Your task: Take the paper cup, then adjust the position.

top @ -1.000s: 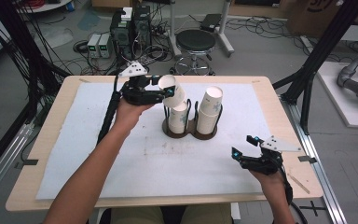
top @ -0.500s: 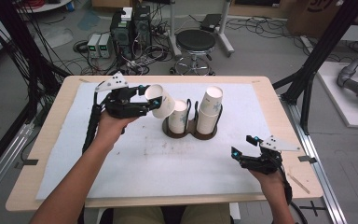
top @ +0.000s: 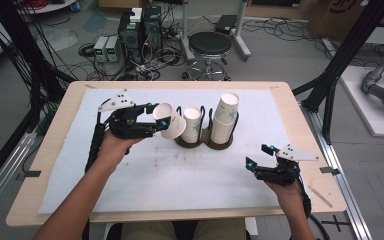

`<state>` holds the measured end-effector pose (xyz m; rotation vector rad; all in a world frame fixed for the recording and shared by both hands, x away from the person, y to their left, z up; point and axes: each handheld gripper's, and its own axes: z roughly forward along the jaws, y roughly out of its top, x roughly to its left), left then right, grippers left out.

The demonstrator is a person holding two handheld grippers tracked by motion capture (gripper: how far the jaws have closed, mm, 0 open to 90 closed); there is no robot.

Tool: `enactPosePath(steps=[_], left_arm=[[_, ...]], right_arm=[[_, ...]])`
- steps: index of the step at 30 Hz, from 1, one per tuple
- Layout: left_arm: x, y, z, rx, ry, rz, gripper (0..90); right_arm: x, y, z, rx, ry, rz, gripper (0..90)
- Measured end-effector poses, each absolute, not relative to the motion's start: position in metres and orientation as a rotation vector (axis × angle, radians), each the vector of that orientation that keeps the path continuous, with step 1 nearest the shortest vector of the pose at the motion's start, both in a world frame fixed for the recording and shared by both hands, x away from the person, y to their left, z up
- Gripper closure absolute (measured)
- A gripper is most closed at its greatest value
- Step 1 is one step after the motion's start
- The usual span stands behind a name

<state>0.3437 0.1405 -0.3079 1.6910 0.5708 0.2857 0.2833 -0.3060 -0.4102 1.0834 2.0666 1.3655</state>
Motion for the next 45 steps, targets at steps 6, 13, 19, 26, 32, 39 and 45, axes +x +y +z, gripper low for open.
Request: enactPosePath(steps=[6,13,19,26,32,39,45], left_arm=[[0.338,0.134,-0.313,1.715,0.531,0.26,37.2],[0.332,0.128,-0.327,1.74,0.51,0.222,37.1],[0.324,0.126,-0.334,1.762,0.505,0.214,37.1],[0.317,0.125,-0.34,1.768,0.494,0.196,37.0],[0.314,0.119,-0.343,1.785,0.475,0.186,37.1],[0.309,0.109,-0.344,1.819,0.431,0.163,37.1],[0.307,0.103,-0.345,1.838,0.402,0.155,37.2]], right_arm=[[0.281,-0.303,-0.407,1.057,2.092,1.405,20.6],[0.28,-0.293,-0.406,0.992,2.14,1.444,20.5],[0.277,-0.283,-0.401,0.927,2.183,1.517,20.4],[0.278,-0.261,-0.396,0.826,2.266,1.547,20.4],[0.278,-0.232,-0.387,0.703,2.341,1.6,20.4],[0.285,-0.218,-0.382,0.634,2.383,1.63,20.4],[0.288,-0.211,-0.378,0.58,2.394,1.636,20.4]])
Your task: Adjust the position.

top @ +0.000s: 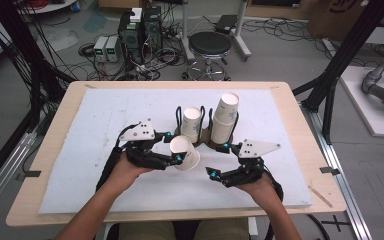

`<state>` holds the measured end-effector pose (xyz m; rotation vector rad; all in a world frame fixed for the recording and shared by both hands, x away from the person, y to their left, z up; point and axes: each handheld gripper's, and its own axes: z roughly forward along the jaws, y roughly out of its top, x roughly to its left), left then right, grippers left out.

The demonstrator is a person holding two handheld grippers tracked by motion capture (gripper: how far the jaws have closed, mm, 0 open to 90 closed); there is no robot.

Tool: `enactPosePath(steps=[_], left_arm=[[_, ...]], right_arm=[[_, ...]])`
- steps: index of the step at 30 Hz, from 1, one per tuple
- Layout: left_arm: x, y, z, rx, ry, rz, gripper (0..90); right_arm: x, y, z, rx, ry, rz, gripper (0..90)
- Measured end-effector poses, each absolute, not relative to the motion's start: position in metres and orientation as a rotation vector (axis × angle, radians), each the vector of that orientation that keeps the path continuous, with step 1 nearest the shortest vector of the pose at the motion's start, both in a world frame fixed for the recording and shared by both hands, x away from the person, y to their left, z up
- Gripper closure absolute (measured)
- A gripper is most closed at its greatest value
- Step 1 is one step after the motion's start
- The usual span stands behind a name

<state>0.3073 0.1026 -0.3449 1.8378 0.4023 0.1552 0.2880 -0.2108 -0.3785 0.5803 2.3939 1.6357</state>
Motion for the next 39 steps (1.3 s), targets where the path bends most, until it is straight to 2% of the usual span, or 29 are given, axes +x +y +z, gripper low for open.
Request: enactPosePath(steps=[17,33,36,39], left_arm=[[0.299,0.089,-0.347,1.873,0.323,0.097,37.2],[0.298,0.083,-0.349,1.869,0.29,0.048,37.2],[0.298,0.083,-0.35,1.858,0.291,0.036,37.2],[0.299,0.084,-0.35,1.856,0.289,0.032,37.2]], right_arm=[[0.293,-0.181,-0.385,0.442,2.498,1.631,20.4],[0.294,-0.173,-0.391,0.401,2.531,1.655,20.9],[0.296,-0.173,-0.394,0.402,2.534,1.67,21.5],[0.296,-0.174,-0.395,0.373,2.54,1.696,27.8]])
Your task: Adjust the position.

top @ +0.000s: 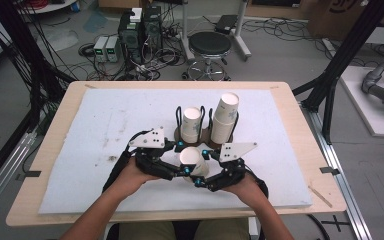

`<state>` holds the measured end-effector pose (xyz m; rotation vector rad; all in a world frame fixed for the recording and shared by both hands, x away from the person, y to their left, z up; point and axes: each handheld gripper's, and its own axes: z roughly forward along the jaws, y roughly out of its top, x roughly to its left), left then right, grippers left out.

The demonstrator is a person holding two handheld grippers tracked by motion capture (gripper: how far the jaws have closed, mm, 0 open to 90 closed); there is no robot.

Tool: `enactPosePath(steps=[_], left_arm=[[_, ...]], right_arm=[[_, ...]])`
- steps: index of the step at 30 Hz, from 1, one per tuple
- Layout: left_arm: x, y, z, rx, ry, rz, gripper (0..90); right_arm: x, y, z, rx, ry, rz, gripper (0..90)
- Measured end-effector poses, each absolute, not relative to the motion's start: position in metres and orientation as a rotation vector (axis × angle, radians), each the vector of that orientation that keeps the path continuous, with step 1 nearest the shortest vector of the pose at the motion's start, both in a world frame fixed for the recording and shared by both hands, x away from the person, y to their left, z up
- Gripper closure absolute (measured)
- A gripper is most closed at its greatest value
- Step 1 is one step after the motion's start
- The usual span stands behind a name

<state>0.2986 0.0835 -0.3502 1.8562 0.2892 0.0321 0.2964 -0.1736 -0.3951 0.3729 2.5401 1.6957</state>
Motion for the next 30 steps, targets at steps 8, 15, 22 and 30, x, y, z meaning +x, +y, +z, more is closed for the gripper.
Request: enactPosePath(steps=[8,15,22,30], left_arm=[[0.298,0.086,-0.352,1.859,0.289,0.022,37.1],[0.297,0.089,-0.356,1.843,0.299,0.003,31.1],[0.3,0.1,-0.353,1.84,0.32,0.006,14.1],[0.302,0.112,-0.349,1.902,0.293,0.013,14.2]], right_arm=[[0.297,-0.172,-0.395,0.342,2.565,1.673,32.9],[0.296,-0.17,-0.394,0.321,2.594,1.639,34.6],[0.297,-0.169,-0.39,0.297,2.635,1.569,34.9],[0.303,-0.168,-0.382,0.243,2.693,1.443,35.0]])
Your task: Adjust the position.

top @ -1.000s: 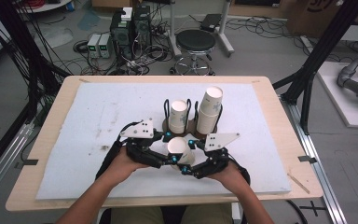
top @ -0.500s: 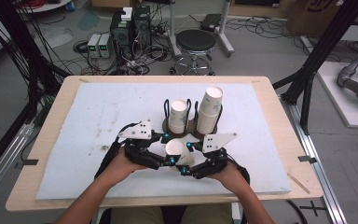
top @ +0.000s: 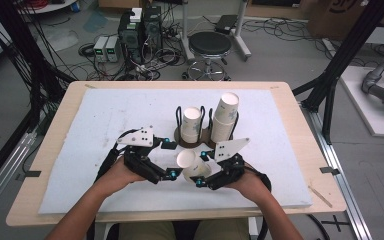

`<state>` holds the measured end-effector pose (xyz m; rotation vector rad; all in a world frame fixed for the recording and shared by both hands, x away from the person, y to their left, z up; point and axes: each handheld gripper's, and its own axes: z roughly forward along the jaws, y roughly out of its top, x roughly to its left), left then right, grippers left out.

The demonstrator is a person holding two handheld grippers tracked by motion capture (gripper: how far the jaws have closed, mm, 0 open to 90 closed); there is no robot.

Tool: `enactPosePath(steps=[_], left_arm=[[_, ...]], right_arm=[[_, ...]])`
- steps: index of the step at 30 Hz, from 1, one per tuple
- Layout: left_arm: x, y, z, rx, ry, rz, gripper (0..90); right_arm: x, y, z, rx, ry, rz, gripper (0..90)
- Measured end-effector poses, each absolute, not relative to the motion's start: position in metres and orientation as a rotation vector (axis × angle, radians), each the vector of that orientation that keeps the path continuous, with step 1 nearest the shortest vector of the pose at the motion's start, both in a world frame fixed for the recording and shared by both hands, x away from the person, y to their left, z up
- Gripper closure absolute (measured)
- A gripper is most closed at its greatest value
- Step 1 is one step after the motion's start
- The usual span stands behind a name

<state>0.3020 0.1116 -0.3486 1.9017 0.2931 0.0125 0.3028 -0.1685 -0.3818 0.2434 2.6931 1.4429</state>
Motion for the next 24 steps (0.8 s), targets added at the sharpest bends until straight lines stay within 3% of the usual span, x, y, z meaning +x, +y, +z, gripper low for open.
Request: enactPosePath(steps=[24], left_arm=[[0.304,0.111,-0.345,2.004,0.255,0.008,14.7]], right_arm=[[0.31,-0.152,-0.358,0.07,2.855,1.1,35.4]])
